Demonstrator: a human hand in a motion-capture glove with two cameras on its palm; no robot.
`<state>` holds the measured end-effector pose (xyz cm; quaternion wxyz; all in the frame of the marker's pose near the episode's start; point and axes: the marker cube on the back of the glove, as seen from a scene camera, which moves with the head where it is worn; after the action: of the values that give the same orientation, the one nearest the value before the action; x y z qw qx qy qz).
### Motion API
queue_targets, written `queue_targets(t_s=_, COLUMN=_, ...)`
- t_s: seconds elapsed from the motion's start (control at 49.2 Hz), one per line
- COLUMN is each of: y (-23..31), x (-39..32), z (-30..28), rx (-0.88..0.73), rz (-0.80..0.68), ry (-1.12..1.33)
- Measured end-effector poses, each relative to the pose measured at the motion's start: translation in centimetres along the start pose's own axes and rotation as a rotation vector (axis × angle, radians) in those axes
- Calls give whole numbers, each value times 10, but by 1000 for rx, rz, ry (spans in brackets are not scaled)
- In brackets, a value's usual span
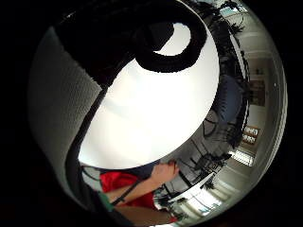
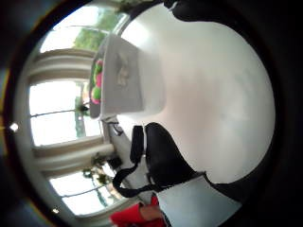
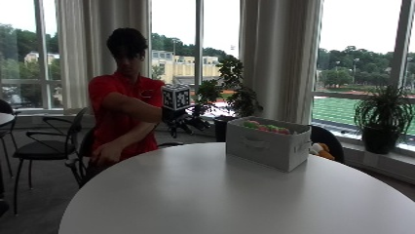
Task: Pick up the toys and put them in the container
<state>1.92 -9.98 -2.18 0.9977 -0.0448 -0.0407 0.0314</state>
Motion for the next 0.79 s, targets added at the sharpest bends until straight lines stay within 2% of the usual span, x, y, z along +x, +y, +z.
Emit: queue_targets(t_s=0.793, y=4, x=-4, z=-3, rx=19, rz=-17, ry=57)
